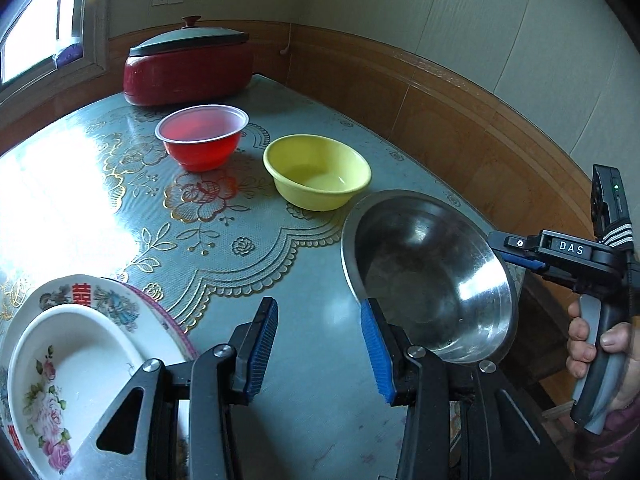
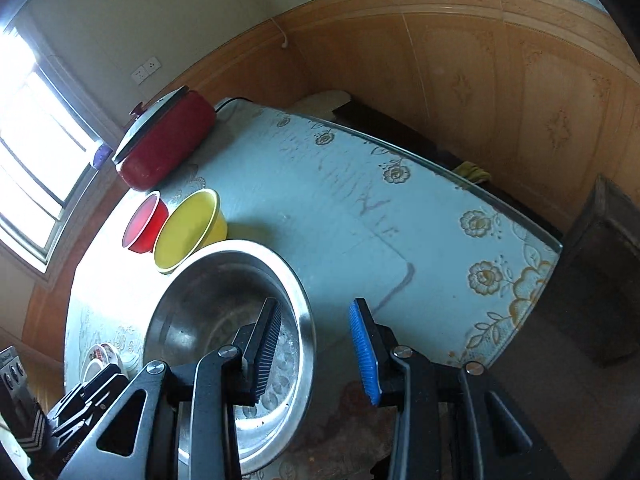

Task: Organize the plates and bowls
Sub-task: 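Grasp the steel bowl rim with the left gripper and lift it, then set the steel bowl down on the table and open the left gripper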

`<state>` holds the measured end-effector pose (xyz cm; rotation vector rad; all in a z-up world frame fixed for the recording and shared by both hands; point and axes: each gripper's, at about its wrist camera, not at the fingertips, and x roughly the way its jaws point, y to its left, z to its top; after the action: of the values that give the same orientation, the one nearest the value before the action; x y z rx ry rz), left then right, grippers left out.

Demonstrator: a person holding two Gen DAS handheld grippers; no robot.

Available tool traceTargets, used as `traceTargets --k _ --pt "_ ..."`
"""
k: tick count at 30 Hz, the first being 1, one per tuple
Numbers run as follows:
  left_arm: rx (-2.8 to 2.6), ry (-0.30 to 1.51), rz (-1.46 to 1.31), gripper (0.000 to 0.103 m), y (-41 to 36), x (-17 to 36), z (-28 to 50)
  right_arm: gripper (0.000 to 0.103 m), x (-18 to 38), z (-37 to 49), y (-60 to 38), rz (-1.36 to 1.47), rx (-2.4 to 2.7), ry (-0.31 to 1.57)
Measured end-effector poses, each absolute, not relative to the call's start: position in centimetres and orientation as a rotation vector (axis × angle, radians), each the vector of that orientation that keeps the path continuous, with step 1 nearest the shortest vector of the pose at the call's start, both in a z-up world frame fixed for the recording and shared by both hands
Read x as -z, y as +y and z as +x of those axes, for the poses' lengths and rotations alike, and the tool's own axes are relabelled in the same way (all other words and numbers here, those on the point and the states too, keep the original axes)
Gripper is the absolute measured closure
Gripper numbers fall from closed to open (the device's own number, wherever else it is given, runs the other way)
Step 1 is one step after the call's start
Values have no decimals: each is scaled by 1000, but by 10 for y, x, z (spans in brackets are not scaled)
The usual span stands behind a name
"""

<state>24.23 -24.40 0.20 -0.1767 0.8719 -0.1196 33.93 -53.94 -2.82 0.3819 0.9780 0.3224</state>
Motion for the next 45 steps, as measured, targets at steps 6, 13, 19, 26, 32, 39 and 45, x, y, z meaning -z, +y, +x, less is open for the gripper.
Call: traceTargets --k 6,13,19,26,32,39,45 --pt "127 876 -177 57 -251 1 251 67 33 348 -533 380 -395 1000" --pt "150 888 -194 54 -259 5 259 67 46 351 -526 376 -440 1038" --pt "156 909 -213 55 -263 13 266 79 54 353 -519 347 -462 1056" --pt "176 947 -251 74 -265 24 270 93 61 352 -502 278 -496 1070" --pt "119 936 -239 78 -257 20 259 93 61 350 -482 244 -573 1088" --pt "42 930 -253 78 -234 12 244 93 61 347 -450 210 -664 1118" --pt "8 957 -216 77 -232 16 238 93 59 345 -438 143 -662 1116"
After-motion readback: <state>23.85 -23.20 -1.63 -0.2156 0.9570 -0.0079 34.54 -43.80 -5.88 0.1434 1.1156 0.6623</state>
